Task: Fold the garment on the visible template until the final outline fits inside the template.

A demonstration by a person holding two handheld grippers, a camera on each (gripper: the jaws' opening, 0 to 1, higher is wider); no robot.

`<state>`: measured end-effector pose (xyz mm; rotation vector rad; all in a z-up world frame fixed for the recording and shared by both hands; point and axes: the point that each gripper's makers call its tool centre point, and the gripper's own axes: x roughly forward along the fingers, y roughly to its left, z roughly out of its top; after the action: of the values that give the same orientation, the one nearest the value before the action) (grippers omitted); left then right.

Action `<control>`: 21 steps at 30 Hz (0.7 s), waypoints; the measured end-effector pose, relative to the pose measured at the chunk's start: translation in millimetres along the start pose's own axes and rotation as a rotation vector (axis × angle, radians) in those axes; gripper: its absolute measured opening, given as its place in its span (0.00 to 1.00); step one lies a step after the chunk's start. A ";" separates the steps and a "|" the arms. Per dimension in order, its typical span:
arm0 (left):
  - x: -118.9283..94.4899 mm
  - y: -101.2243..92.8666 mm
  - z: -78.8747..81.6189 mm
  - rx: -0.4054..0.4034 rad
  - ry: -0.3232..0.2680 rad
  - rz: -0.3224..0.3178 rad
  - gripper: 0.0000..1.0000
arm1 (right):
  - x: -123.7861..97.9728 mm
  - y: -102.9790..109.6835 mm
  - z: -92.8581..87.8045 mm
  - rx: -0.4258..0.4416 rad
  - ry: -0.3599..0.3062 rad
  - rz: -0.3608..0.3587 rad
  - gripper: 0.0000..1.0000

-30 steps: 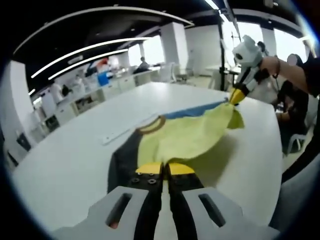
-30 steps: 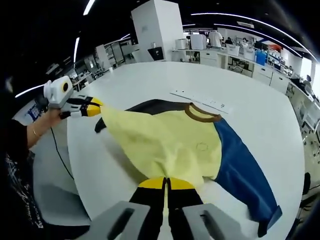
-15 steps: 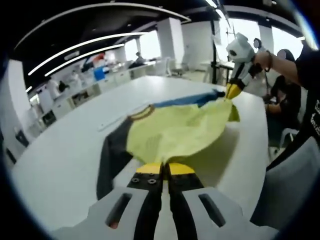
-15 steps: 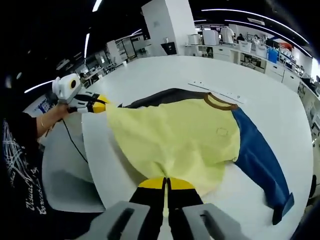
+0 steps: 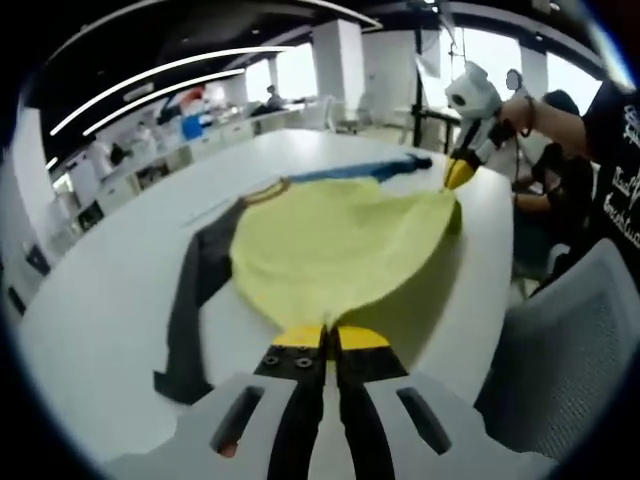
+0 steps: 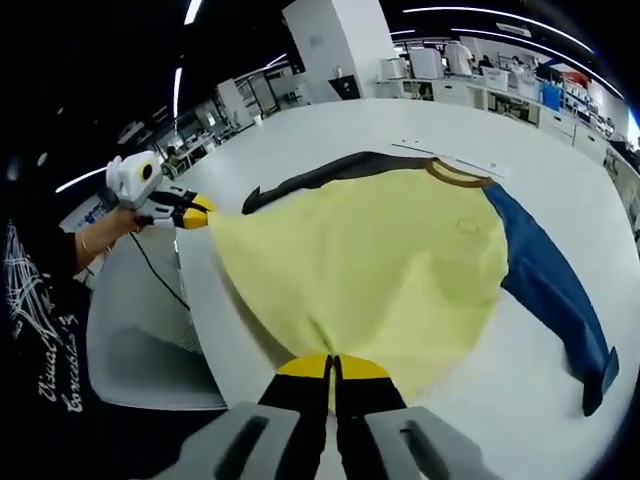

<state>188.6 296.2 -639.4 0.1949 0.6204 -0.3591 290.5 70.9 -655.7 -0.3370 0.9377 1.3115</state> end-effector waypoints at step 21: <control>11.8 -15.9 -56.3 0.003 0.151 -0.030 0.00 | 43.3 4.5 -53.9 -0.045 0.086 -0.040 0.00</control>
<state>161.5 294.4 -692.5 0.2171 0.7718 -0.3762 263.9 63.8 -719.3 -0.4478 0.9702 1.2908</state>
